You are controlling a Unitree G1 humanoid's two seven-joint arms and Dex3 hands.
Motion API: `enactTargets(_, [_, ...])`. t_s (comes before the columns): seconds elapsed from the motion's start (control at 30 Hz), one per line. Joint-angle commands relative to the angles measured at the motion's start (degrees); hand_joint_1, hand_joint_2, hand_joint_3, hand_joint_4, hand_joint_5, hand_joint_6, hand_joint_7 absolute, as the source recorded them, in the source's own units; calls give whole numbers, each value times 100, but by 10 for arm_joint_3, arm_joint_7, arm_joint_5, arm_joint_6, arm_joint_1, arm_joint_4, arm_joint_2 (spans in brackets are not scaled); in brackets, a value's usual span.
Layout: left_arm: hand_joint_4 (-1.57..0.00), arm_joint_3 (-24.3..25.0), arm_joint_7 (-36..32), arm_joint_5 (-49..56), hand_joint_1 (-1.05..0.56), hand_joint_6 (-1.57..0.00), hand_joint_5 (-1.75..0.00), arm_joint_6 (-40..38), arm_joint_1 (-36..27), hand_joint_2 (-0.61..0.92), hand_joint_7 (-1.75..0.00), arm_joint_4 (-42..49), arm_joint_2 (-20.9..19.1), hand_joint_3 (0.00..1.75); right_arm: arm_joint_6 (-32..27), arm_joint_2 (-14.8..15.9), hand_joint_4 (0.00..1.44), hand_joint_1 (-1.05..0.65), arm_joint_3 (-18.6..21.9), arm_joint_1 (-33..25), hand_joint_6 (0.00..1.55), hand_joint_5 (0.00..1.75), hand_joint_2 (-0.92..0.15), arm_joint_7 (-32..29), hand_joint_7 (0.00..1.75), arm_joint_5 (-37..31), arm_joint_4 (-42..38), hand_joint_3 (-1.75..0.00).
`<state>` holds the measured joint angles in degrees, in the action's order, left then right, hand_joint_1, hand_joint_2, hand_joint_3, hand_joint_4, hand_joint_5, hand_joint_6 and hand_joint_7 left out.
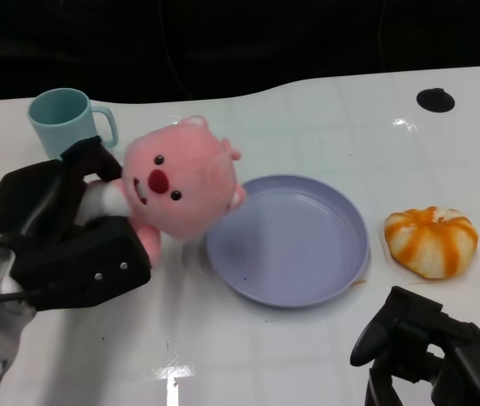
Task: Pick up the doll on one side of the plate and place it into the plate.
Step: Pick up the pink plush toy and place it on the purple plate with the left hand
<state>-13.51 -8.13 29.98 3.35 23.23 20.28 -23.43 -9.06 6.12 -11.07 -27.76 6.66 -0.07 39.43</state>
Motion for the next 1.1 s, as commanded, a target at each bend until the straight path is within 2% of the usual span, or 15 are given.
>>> enactTargets(0.03, [-96,-7,24,13,-17,-77,-175,-24,-2,37,-175,-49,10,135,1,1,72,8,0,-3,62,175,-42,-2,154,-1,4,-138])
enactTargets(0.2, [-95,-32,60,32,-16,-76,-175,-51,18,41,-175,-81,38,128,1,1,72,8,-3,-3,62,175,-41,-2,154,-1,5,-138])
enactTargets(0.43, [-93,-68,64,58,-17,-73,-175,-47,51,47,-175,-57,81,110,-4,2,72,7,-8,-4,62,175,-41,-4,154,-8,11,-139])
enactTargets(0.7, [-92,-102,75,77,-19,-71,-175,-73,95,48,-175,0,128,111,-8,-3,72,8,-15,-7,63,175,-41,-6,154,-5,16,-139])
enactTargets(1.1, [-93,-115,73,74,-15,-75,-175,-67,117,41,-175,52,150,118,-3,0,73,6,-18,-7,63,175,-40,-8,153,-9,17,-139])
